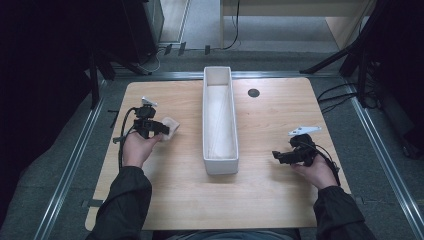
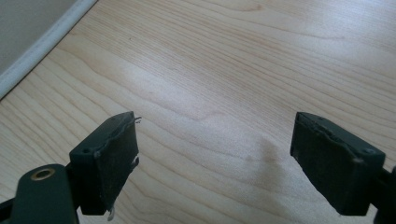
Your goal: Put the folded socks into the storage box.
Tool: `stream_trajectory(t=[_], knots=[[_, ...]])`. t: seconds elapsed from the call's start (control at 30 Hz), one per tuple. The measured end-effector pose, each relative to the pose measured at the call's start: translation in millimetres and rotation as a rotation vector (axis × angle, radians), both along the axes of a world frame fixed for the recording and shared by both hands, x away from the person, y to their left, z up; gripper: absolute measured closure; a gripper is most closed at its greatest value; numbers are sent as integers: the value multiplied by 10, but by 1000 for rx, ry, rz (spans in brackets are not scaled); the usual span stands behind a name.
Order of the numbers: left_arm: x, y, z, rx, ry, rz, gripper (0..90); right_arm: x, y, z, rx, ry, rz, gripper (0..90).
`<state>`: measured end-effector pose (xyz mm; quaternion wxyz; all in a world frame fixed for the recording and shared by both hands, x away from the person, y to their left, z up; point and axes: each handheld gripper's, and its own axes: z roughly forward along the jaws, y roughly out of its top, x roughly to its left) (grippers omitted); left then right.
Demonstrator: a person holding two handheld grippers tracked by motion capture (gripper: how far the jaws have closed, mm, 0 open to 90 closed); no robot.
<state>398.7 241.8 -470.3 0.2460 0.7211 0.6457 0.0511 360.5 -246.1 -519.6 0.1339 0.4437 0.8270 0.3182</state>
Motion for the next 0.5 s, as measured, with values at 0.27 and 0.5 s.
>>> stream_trajectory(t=[0.27,0.5], knots=[[-56,-105,107,-14,18,33,673,9,8,-1,0,4,6,149],[-107,-203,273,6,11,28,673,12,0,-2,2,7,4,149]])
